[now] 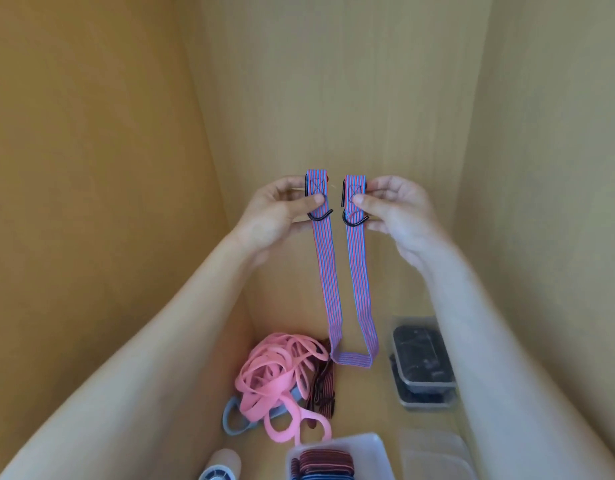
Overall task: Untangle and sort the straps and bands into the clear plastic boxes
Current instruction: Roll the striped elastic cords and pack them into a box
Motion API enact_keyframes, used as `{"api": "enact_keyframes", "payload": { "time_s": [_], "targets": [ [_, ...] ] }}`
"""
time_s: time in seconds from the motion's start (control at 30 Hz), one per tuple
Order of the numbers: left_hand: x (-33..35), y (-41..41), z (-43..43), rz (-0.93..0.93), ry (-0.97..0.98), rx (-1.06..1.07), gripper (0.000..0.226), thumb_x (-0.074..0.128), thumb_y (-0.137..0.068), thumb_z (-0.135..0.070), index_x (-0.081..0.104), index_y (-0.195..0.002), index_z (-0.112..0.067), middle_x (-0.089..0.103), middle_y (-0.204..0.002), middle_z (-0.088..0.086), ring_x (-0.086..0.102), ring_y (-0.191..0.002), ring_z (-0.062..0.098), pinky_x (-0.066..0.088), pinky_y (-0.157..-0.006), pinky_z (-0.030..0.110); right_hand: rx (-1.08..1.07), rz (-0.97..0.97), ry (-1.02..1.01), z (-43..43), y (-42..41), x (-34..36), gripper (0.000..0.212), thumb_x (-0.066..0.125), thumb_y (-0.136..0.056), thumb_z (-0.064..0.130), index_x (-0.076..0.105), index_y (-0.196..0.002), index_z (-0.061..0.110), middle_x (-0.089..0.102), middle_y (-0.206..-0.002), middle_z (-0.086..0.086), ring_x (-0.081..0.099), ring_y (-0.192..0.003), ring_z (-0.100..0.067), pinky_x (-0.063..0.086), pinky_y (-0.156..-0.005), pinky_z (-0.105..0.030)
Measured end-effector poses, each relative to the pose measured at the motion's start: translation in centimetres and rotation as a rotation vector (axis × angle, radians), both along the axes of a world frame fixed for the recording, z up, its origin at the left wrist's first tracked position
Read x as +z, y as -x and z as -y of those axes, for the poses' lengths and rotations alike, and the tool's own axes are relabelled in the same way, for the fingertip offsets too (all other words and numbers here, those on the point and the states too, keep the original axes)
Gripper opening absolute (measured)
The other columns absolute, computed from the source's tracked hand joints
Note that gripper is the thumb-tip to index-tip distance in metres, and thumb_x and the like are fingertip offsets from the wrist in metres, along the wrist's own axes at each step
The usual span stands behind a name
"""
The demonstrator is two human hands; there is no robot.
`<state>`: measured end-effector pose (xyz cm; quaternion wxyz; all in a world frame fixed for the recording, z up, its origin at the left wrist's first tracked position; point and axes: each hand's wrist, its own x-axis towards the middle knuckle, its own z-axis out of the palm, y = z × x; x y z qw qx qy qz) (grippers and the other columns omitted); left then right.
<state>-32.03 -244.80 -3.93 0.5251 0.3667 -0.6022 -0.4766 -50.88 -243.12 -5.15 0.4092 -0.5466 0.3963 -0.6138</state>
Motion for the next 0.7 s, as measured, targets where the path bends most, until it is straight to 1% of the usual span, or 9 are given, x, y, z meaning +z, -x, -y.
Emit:
{"api": "enact_keyframes", "payload": {
  "time_s": [0.07, 0.2, 0.27, 0.33, 0.4, 0.47, 0.6, 0.67, 0.7],
  "targets": [
    [0.5, 0.0, -0.2, 0.006, 0.011, -0.012, 0.024, 0.069, -0.089, -0.002, 0.063, -0.111, -0.007, 0.066, -0.091, 0.005, 0.071, -0.077, 0.016, 0.059, -0.072, 0.032, -0.017, -0.02, -0.001, 0.2, 0.0, 0.5, 0.02, 0.072, -0.089, 0.004, 0.059, -0.087, 0.02, 0.064, -0.08, 0.002, 0.064, -0.069, -0.006, 0.05, -0.057, -0.018],
    [1.1, 0.0, -0.7, 0.042, 0.033, -0.008, 0.019, 0.071, -0.088, -0.002, 0.064, -0.104, -0.008, 0.068, -0.091, 0.008, 0.072, -0.074, 0.015, 0.058, -0.07, 0.029, -0.028, -0.022, -0.006, 0.2, 0.0, 0.9, 0.02, 0.071, -0.089, 0.003, 0.059, -0.087, 0.019, 0.063, -0.081, 0.001, 0.063, -0.069, -0.007, 0.049, -0.052, -0.015],
    [1.3, 0.0, -0.7, 0.068, 0.049, 0.024, 0.022, 0.072, -0.087, -0.002, 0.062, -0.106, -0.007, 0.067, -0.09, 0.009, 0.072, -0.072, 0.014, 0.058, -0.066, 0.027, -0.027, -0.013, -0.006, 0.0, 0.0, 1.0, 0.019, 0.071, -0.089, 0.003, 0.059, -0.088, 0.018, 0.063, -0.081, 0.0, 0.064, -0.066, -0.005, 0.049, -0.052, -0.016],
    [1.6, -0.1, -0.7, 0.097, 0.067, 0.056, 0.026, 0.073, -0.087, -0.002, 0.06, -0.11, -0.005, 0.067, -0.09, 0.01, 0.072, -0.073, 0.015, 0.06, -0.067, 0.03, -0.022, -0.013, -0.004, -0.1, -0.1, 1.1, 0.019, 0.071, -0.089, 0.003, 0.06, -0.088, 0.018, 0.065, -0.081, 0.0, 0.064, -0.067, -0.006, 0.051, -0.055, -0.019],
    [1.7, -0.4, -0.6, 0.122, 0.083, 0.09, 0.03, 0.074, -0.087, -0.002, 0.059, -0.113, -0.002, 0.069, -0.09, 0.01, 0.072, -0.075, 0.017, 0.062, -0.071, 0.034, -0.007, -0.017, -0.002, -0.2, -0.4, 1.1, 0.018, 0.071, -0.089, 0.004, 0.06, -0.089, 0.018, 0.066, -0.083, 0.0, 0.066, -0.069, -0.009, 0.053, -0.061, -0.024],
    [1.9, -0.5, -0.4, 0.141, 0.098, 0.117, 0.028, 0.074, -0.087, -0.001, 0.059, -0.111, -0.002, 0.07, -0.09, 0.01, 0.072, -0.075, 0.018, 0.062, -0.074, 0.036, 0.015, -0.018, 0.003, -0.1, -0.7, 1.3, 0.017, 0.071, -0.089, 0.004, 0.061, -0.089, 0.018, 0.068, -0.085, -0.002, 0.067, -0.072, -0.012, 0.055, -0.067, -0.03],
    [2.1, -0.4, -0.2, 0.165, 0.113, 0.146, 0.026, 0.074, -0.086, 0.001, 0.059, -0.108, -0.001, 0.07, -0.096, 0.019, 0.07, -0.074, 0.019, 0.063, -0.073, 0.033, 0.071, 0.002, 0.02, 0.0, -1.5, 2.0, 0.015, 0.071, -0.09, 0.004, 0.062, -0.091, 0.016, 0.069, -0.086, -0.004, 0.069, -0.074, -0.014, 0.057, -0.071, -0.035],
    [2.1, -0.4, -0.1, 0.18, 0.116, 0.167, 0.028, 0.074, -0.086, 0.001, 0.061, -0.111, 0.004, 0.071, -0.092, 0.016, 0.07, -0.075, 0.019, 0.061, -0.079, 0.037, 0.091, 0.004, 0.034, 0.1, -1.9, 2.2, 0.014, 0.071, -0.089, 0.004, 0.063, -0.091, 0.015, 0.07, -0.085, -0.004, 0.069, -0.076, -0.016, 0.058, -0.078, -0.039],
    [2.1, -0.3, -0.1, 0.187, 0.116, 0.175, 0.029, 0.074, -0.086, 0.002, 0.062, -0.112, 0.006, 0.072, -0.091, 0.015, 0.07, -0.077, 0.021, 0.06, -0.084, 0.041, 0.091, 0.004, 0.041, 0.2, -2.2, 2.4, 0.014, 0.071, -0.089, 0.003, 0.064, -0.091, 0.015, 0.071, -0.084, -0.004, 0.069, -0.076, -0.015, 0.058, -0.078, -0.038]
  ]
}}
